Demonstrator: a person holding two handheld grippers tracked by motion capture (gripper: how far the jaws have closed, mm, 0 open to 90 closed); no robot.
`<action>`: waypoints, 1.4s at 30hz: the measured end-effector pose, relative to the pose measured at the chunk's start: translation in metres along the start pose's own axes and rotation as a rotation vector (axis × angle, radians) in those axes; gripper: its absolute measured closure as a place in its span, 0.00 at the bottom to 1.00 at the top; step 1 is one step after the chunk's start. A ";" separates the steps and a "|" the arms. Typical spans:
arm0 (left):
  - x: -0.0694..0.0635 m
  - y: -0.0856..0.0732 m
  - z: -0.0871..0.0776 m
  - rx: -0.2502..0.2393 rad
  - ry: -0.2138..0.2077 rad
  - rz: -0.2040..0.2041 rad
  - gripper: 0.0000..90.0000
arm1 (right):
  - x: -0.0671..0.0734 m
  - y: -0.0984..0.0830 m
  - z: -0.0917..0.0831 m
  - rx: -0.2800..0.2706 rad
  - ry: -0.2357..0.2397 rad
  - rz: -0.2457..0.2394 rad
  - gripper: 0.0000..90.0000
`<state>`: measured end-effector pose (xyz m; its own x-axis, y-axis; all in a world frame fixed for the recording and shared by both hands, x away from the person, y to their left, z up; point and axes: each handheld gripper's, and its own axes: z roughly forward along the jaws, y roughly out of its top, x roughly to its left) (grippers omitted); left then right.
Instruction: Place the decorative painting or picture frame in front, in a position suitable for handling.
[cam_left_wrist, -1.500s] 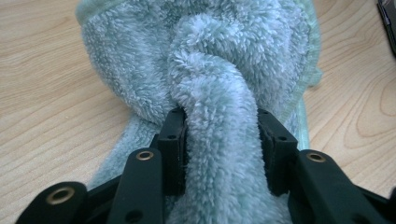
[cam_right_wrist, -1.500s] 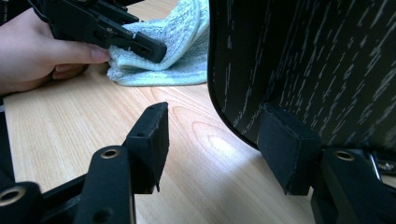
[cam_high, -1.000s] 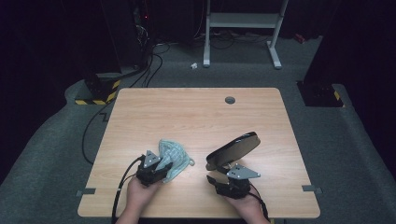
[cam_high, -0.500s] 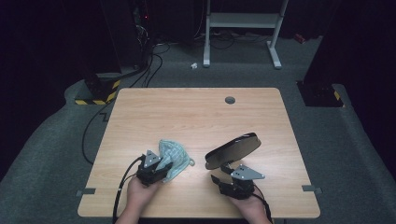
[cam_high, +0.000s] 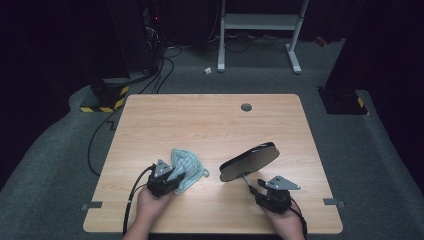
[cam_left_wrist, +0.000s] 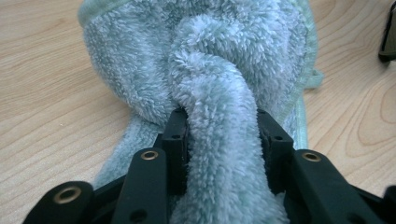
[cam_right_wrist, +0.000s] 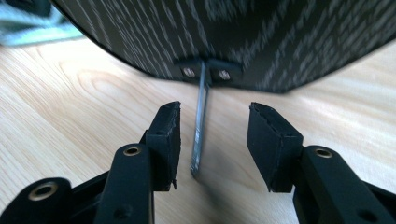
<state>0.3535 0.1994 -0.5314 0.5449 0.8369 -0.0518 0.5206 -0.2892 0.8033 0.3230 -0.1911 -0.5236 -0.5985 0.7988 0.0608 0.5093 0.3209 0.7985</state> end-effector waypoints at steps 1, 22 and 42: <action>0.000 0.000 0.000 0.000 0.002 0.004 0.69 | -0.001 -0.001 0.000 0.011 0.012 -0.003 0.73; -0.003 -0.001 -0.004 -0.016 -0.022 0.028 0.76 | 0.011 0.006 0.016 0.077 0.001 -0.047 0.96; -0.042 0.068 -0.087 -0.437 -0.146 0.000 0.79 | 0.013 0.008 0.018 0.069 0.015 -0.062 0.86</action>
<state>0.3088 0.1853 -0.4234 0.6482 0.7535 -0.1100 0.2121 -0.0400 0.9764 0.3306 -0.1690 -0.5275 -0.6393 0.7687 0.0218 0.5118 0.4041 0.7582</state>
